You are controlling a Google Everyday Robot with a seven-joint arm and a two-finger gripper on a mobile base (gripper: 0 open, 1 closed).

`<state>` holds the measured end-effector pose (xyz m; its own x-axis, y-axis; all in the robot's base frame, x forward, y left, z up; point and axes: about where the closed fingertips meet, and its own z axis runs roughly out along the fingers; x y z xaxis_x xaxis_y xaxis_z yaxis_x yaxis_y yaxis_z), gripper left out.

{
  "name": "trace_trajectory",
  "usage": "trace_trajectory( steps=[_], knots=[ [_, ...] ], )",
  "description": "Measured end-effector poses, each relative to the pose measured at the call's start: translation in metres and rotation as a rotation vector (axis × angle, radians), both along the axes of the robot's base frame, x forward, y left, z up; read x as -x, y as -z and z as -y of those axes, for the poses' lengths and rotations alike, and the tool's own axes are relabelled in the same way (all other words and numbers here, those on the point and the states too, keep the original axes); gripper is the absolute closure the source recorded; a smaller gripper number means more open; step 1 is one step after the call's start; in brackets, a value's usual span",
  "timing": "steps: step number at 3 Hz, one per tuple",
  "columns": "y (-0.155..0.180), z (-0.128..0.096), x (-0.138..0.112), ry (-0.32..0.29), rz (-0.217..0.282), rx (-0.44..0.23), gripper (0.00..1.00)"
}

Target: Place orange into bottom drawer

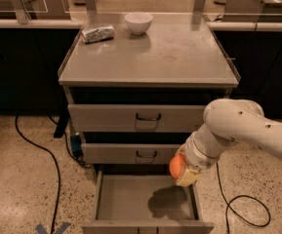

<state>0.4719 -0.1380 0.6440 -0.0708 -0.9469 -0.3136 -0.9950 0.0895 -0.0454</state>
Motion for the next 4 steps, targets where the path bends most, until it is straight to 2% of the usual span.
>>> trace_trajectory(
  steps=[1,2,3,4],
  knots=[
    [0.000,0.000,0.000,0.000,0.000,0.000,1.00],
    [0.008,-0.002,-0.001,0.002,0.030,0.022,1.00],
    [0.029,-0.010,-0.013,-0.006,0.037,0.029,1.00],
    [0.059,-0.019,-0.026,-0.010,-0.016,-0.031,1.00]
  ],
)
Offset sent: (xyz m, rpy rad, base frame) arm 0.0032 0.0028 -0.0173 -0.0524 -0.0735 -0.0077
